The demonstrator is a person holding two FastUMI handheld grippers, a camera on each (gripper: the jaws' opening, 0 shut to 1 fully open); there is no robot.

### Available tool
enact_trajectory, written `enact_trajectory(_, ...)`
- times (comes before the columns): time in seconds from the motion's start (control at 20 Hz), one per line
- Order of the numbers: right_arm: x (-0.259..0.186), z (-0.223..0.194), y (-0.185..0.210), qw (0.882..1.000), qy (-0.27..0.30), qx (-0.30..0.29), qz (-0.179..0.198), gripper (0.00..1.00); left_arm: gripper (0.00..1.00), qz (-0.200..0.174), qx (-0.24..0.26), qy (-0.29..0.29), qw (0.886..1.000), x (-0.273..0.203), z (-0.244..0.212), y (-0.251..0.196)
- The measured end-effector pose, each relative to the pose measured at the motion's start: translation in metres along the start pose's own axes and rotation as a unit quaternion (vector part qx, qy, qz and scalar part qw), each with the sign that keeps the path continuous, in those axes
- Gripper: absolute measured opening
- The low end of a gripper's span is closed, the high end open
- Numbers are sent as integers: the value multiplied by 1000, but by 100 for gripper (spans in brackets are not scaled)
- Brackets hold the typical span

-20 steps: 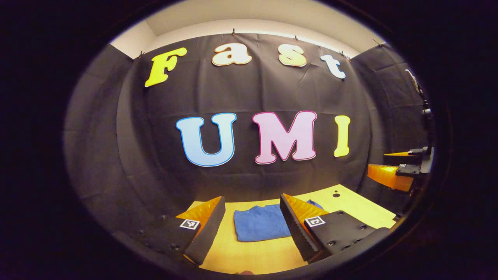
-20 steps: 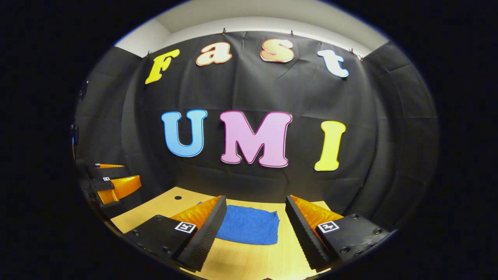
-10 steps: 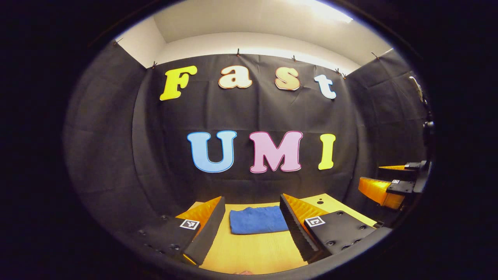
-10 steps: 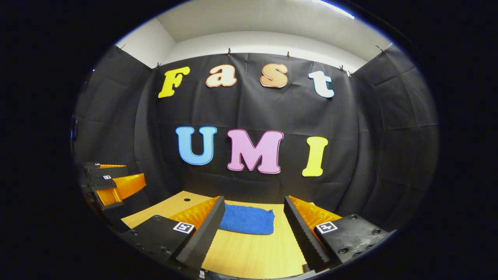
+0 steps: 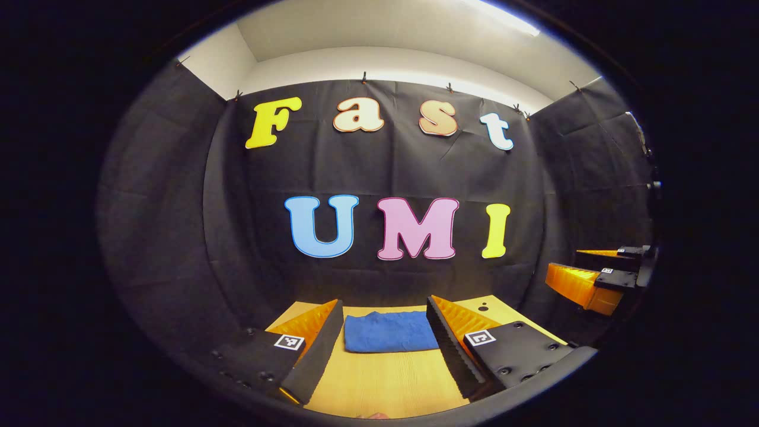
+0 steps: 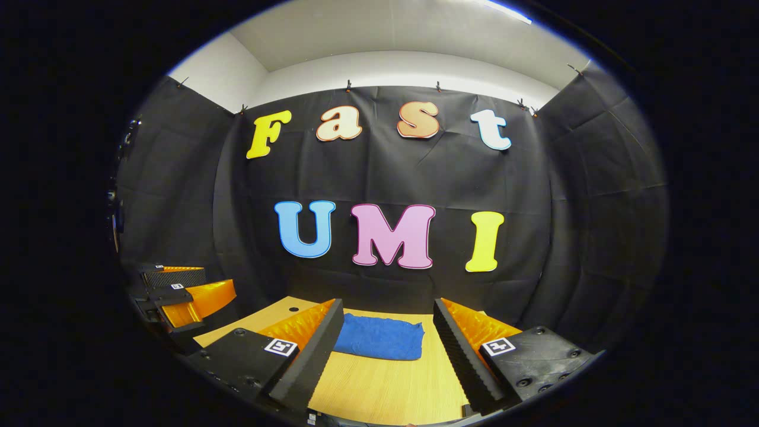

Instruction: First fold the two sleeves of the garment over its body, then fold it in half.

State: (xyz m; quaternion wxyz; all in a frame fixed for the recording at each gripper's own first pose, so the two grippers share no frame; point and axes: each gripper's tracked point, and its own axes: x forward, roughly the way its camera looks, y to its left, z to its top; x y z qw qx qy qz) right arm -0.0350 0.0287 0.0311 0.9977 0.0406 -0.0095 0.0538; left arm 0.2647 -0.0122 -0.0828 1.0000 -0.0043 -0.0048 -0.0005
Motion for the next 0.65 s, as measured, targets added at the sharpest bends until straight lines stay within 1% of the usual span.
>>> enact_trajectory(0.1,1,6,3,1000,-6,8,0,96,86,-14,8,-1,1000,-4,2,-2)
enact_trajectory(0.15,1,6,6,1000,-6,6,1,100,86,-15,14,-4,1000,-4,5,-1)
enact_trajectory(0.2,2,8,6,1000,-6,-2,-2,100,86,-16,20,-8,1000,-5,8,0)
enact_trajectory(0.25,2,15,8,1000,-14,-6,-5,96,86,-14,27,-17,999,-8,15,3)
enact_trajectory(0.3,2,21,12,1000,-25,-8,-4,100,83,-15,28,-21,999,-9,17,3)
enact_trajectory(0.35,3,25,16,1000,-28,-9,-1,96,80,-19,27,-22,999,-10,20,2)
enact_trajectory(0.5,2,25,23,999,-30,-20,5,96,81,-22,25,-18,999,-11,20,4)
enact_trajectory(0.55,3,25,24,999,-30,-23,6,96,86,-18,23,-17,999,-13,22,6)
enact_trajectory(0.65,2,26,26,999,-28,-27,4,96,86,-17,18,-19,1000,-15,26,7)
